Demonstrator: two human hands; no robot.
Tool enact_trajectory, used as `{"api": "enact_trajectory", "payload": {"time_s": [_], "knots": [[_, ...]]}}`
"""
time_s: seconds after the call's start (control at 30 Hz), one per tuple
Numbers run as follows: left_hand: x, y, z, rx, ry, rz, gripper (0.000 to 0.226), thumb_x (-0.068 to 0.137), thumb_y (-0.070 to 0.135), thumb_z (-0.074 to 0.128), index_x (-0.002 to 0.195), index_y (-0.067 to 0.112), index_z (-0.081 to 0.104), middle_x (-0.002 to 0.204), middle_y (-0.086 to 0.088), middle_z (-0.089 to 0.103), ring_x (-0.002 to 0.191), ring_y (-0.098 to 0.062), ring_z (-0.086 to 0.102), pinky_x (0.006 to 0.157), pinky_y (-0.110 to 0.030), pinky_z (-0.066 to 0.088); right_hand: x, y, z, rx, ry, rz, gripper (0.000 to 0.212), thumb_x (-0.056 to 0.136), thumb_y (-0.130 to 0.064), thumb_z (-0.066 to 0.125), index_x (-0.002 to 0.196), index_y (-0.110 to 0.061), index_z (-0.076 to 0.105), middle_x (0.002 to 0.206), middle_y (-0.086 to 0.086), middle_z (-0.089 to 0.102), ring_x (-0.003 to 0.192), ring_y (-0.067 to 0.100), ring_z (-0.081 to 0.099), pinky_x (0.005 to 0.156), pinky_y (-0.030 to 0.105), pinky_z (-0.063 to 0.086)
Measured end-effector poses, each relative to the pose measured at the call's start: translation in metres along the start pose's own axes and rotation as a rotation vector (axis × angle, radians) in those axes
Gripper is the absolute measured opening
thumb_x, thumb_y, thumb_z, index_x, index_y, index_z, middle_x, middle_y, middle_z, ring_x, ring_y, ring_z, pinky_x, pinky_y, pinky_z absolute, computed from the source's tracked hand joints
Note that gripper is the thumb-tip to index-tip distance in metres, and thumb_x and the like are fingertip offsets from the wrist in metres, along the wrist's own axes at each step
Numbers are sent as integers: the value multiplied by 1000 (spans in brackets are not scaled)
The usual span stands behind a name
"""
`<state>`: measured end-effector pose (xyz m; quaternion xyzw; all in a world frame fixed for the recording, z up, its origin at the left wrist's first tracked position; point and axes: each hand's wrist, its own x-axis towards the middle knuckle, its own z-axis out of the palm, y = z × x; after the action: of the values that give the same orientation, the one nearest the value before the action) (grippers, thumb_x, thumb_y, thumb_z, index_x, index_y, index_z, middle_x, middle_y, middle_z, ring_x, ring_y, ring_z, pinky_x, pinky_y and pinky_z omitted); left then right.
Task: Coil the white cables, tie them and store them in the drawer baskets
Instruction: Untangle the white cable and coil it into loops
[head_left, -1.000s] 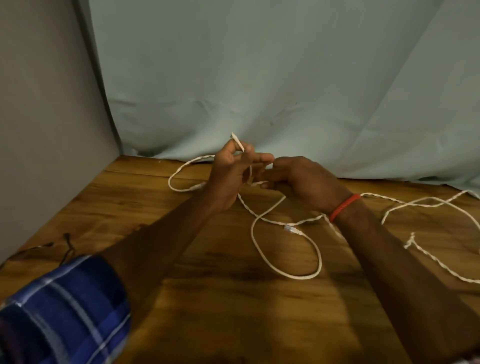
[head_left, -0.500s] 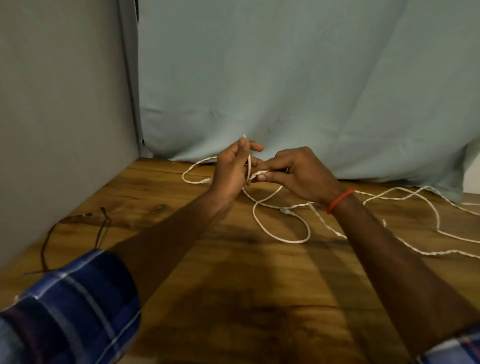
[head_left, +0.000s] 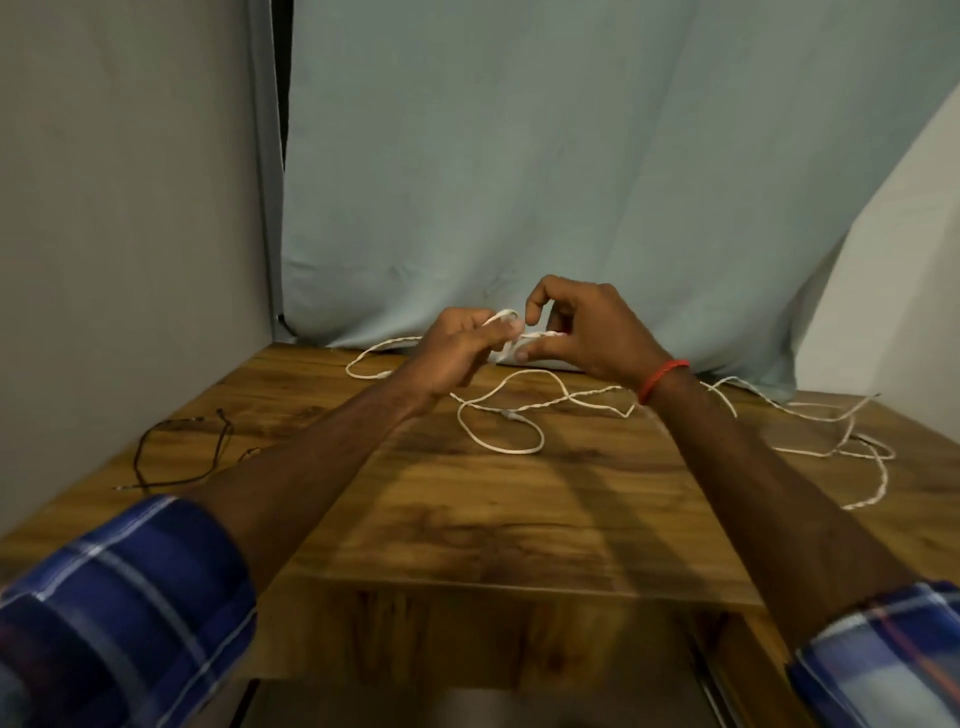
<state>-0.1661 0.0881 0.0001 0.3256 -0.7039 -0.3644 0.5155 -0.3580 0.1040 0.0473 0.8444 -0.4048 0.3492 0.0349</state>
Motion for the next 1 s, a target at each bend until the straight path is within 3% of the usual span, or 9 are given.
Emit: {"api": "enact_trajectory", "payload": {"time_s": [0.07,0.13,0.27,0.37,0.53,0.7,0.87,1.0], "knots": [[-9,4,-1,-50,11,-17,19,80,23,66,74,7,58,48,5,35,42,-12,28,45,-23,21,-14,9,-16,-207,-90,-49,30,73,-31,88,94,-26,67,68,-16,53,66,9,56,61,25,41],[-16,4,-6,-142,76,-61,12,82,15,63,73,11,56,47,6,32,40,-9,25,43,-19,20,-31,28,-30,-275,-72,-9,27,73,-34,87,92,-30,69,67,-15,54,66,12,57,62,29,40],[-29,2,-23,-433,184,-204,39,99,19,54,62,24,42,45,9,23,34,-6,16,39,-19,9,-78,64,-50,-268,28,4,21,79,-46,77,88,-28,71,72,-8,64,68,16,60,62,37,50],[-32,4,-24,-621,120,-307,46,102,28,47,60,24,31,40,8,21,29,-6,17,33,-19,10,-101,77,-55,-291,123,-114,39,89,-59,58,93,-23,72,80,-2,69,70,19,62,60,41,52],[-22,16,-7,-801,108,-327,54,101,31,46,49,24,31,40,6,24,31,-9,22,39,-19,15,-112,76,-60,-362,216,-187,46,100,-51,37,104,-23,73,81,0,63,70,22,61,54,40,48],[-7,14,4,-903,104,-323,56,100,34,43,46,24,32,41,5,26,34,-10,25,46,-21,13,-100,77,-40,-535,188,-162,53,100,-56,33,96,-27,76,72,-1,65,59,25,63,49,27,38],[23,-1,16,-922,156,-305,59,102,34,42,45,23,34,42,3,32,34,-10,32,37,-19,27,-79,87,-2,-639,-30,-195,41,99,-53,45,91,-27,76,78,-3,71,66,23,67,53,29,45],[59,-25,24,-870,254,-296,51,102,46,48,58,21,38,53,-2,54,46,-15,58,48,-24,50,-46,101,35,-623,-120,-276,67,95,-64,18,93,-26,74,81,-1,72,73,25,68,57,34,52]]}}
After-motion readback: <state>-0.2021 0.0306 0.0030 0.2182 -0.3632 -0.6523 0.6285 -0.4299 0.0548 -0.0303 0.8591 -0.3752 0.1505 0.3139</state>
